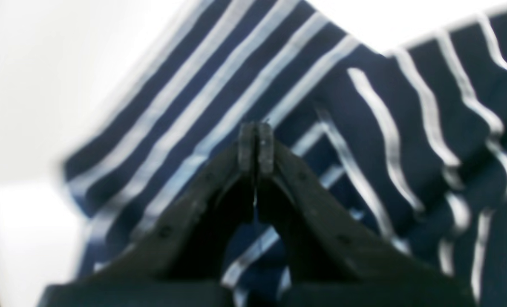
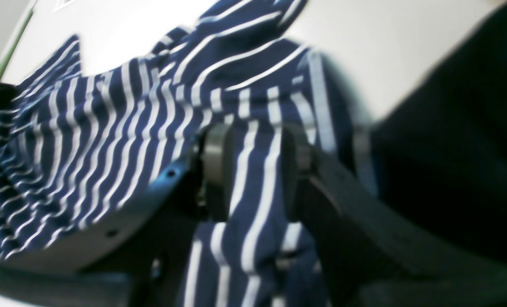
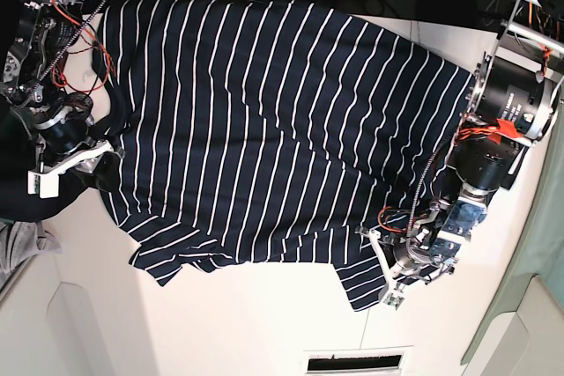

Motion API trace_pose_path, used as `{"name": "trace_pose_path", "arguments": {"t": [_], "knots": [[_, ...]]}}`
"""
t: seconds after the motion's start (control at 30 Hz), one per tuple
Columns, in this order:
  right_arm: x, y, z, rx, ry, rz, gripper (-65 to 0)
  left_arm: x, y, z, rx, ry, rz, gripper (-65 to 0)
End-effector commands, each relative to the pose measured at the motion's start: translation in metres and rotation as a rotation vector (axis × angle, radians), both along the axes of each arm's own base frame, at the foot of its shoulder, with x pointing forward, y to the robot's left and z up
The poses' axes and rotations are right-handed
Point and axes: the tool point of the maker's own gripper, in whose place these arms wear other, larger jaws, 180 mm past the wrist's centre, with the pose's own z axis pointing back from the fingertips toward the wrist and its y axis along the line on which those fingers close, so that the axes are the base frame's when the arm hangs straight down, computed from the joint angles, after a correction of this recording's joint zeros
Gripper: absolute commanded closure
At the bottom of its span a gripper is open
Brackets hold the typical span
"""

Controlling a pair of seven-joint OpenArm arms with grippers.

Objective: Layout the t-shirt on the table in an organized manner, then fold the t-shirt properly
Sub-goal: 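Regrasp the shirt edges and pull both grippers outward to flatten it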

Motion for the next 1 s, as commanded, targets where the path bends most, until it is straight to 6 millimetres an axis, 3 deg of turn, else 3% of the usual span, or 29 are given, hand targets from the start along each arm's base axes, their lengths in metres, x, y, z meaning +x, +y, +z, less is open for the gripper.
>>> {"name": "trace_pose_path", "arguments": {"t": [0.0,0.13,0.33,0.47,0.6,0.7,0.97], "knots": [[0.01,0.007,0.014,0.022,-0.056,0.006,-19.3,0.013,0.0,0.017,0.005,-0.045,-0.004,0.0],[0.011,0.049,0.005,0.065,-0.045,0.065,-18.8,-0.002,-0.007,-0.002,0.006,-0.007,-0.008,0.0],[0.024,0.109,-0.022,-0.076,-0.028,0.248,-3.4,-0.005,0.001,-0.007,0.026,-0.017,0.037,0.0],[0.025,0.132,-0.055,-0.164,0.07,0.369,0.0,-0.007,0.011,-0.008,0.07,-0.02,0.046,0.0],[0.011,0.131,-0.076,-0.206,0.144,0.418,0.0,-0.013,0.018,-0.018,0.09,0.005,0.052,0.0],[-0.001,0.118,-0.084,-0.229,0.196,0.429,0.0,-0.016,0.023,-0.024,0.094,0.01,0.061,0.0],[-0.029,0.081,-0.07,-0.241,0.175,0.401,0.0,-0.013,0.063,-0.014,0.164,-0.016,0.161,0.0]]}}
